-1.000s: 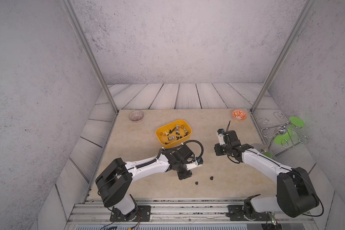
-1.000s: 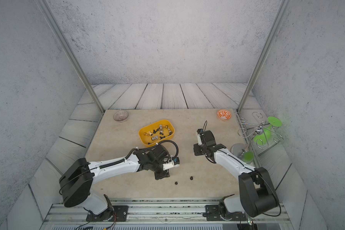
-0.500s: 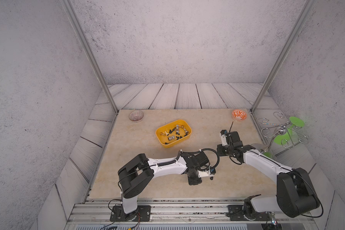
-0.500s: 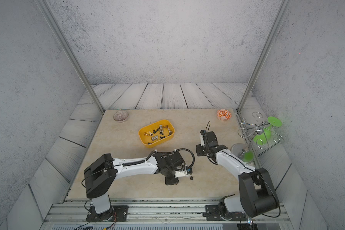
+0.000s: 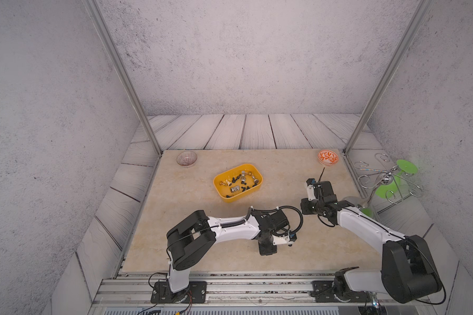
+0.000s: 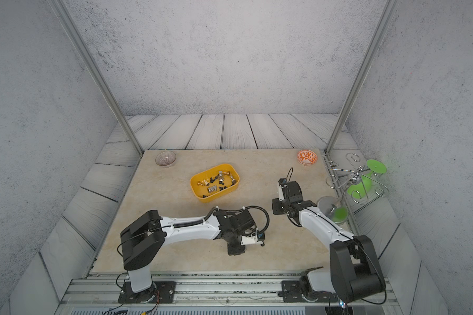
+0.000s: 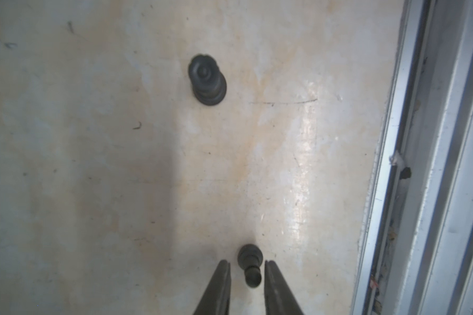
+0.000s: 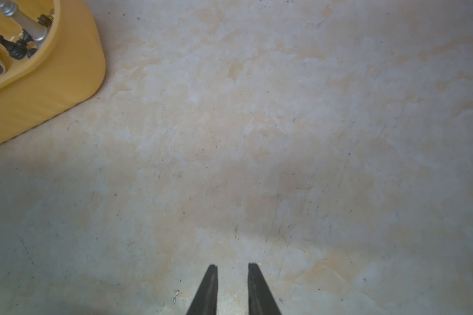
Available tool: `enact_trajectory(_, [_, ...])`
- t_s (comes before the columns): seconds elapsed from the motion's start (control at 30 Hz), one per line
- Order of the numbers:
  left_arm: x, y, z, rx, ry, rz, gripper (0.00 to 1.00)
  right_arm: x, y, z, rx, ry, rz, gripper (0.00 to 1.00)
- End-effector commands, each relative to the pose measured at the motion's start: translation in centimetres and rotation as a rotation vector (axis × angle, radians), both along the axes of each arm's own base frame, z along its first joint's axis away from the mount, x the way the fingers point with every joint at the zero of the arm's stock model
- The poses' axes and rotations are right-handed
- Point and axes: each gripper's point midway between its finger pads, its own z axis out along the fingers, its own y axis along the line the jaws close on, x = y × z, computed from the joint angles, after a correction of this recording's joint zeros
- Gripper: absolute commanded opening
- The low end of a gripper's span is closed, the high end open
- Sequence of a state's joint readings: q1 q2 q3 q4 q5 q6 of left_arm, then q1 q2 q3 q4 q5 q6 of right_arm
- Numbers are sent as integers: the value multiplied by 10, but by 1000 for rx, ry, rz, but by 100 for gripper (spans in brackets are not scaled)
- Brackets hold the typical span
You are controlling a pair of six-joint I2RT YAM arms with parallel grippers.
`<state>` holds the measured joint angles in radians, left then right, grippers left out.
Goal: Put the chess pieces into the storage box
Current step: Pick up the chess piece at the center of the board.
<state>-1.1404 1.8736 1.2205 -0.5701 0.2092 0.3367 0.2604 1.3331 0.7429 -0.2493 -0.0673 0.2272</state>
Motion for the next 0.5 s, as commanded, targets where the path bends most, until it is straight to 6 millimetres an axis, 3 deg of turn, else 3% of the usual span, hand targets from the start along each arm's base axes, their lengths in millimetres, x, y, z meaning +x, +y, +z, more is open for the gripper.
enact_trajectory(0.0, [-4,0,-4,20,17,-15,25,-2,0,8,13,-24,12,22])
enact_trajectory(0.1, [-4,-1,-6,24,19,-17,22,-2,-1,9,14,-25,9,22])
enact_trajectory(0.23, [0,-2,-4,27,5,-16,9,-2,-1,10,18,-27,5,22])
enact_trajectory(0.47, [6,-10,17,-27,-29,-5,4,-3,-2,13,13,-30,7,22])
